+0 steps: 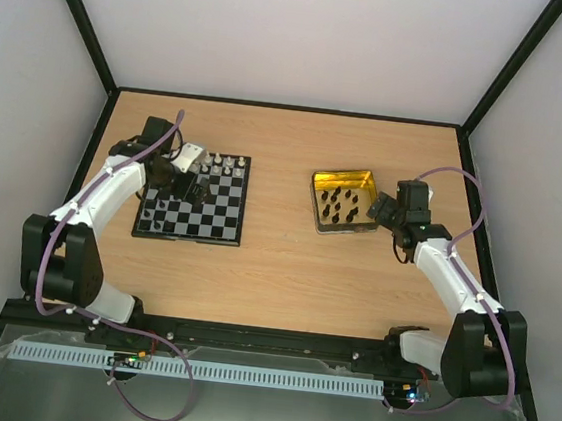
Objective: Set up the chess pieces on the board
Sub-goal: Move the chessboard to the center of the board.
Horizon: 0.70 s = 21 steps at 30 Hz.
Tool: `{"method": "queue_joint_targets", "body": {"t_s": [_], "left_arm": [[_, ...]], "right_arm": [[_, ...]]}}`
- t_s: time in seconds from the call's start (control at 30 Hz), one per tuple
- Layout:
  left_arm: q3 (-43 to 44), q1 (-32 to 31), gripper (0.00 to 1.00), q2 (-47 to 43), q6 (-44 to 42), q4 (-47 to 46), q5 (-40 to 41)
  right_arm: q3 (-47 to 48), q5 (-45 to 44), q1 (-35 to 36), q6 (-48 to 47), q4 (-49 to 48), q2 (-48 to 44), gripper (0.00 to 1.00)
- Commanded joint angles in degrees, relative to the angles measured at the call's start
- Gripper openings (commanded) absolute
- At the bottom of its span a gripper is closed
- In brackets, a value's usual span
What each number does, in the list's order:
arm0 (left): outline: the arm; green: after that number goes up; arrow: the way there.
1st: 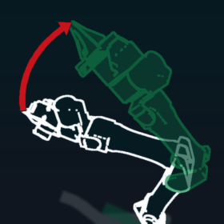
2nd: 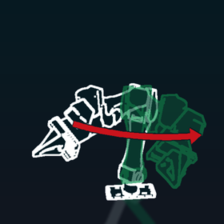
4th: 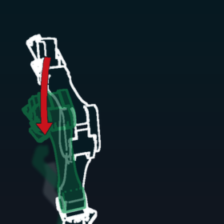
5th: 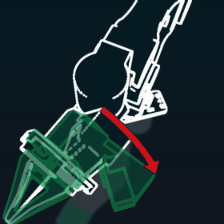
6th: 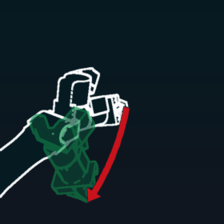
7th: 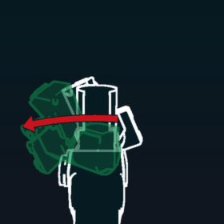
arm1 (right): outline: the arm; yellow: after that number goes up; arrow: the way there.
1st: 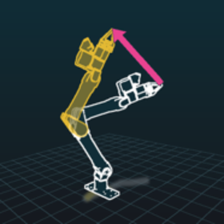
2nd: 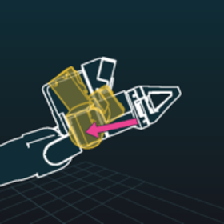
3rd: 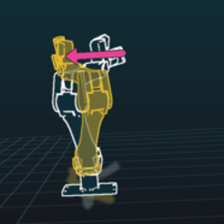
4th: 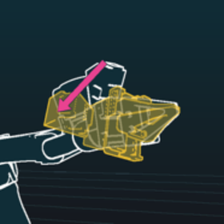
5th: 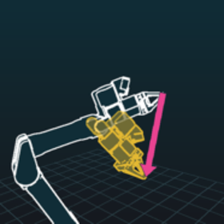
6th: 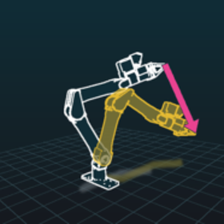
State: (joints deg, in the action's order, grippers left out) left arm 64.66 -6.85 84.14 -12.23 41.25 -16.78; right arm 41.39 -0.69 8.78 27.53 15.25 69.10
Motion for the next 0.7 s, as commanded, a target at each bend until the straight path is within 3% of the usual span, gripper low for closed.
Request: {"method": "queue_joint_targets", "body": {"t_s": [0.0, 0.07, 0.17, 0.27, 0.47, 0.6, 0.67], "left_arm": [[2.3, 0.0, 1.00, 1.3, -0.5, 1.6, -1.1], [2.6, 0.0, 1.00, 1.4, -0.8, 1.6, -1.1], [3.0, -0.1, 1.00, 1.8, -1.1, 1.8, -1.0], [3.0, -0.1, 1.00, 1.9, -1.2, 1.7, -0.9], [2.8, -0.1, 1.00, 1.9, -1.3, 1.6, -0.7], [2.9, 0.0, 1.00, 1.9, -1.0, 1.5, 0.1], [2.8, 0.0, 1.00, 1.7, -0.3, 1.0, 1.3]], "right_arm": [[0.7, -3.4, 0.4, 1.8, 1.4, -0.1, 0.98], [1.5, -4.6, 0.4, 3.0, 2.5, -0.2, 0.98], [1.9, 0.6, 0.6, -0.2, 1.8, -1.3, 0.98], [1.9, -1.4, 0.7, -0.4, 1.8, -2.0, 0.98], [-2.7, -1.6, 0.1, 6.3, -6.0, -9.4, 0.98], [4.6, 8.3, -0.1, 4.2, -0.1, 0.0, 0.98], [11.1, 2.5, 5.7, 0.6, 5.6, 5.2, 0.98]]}}
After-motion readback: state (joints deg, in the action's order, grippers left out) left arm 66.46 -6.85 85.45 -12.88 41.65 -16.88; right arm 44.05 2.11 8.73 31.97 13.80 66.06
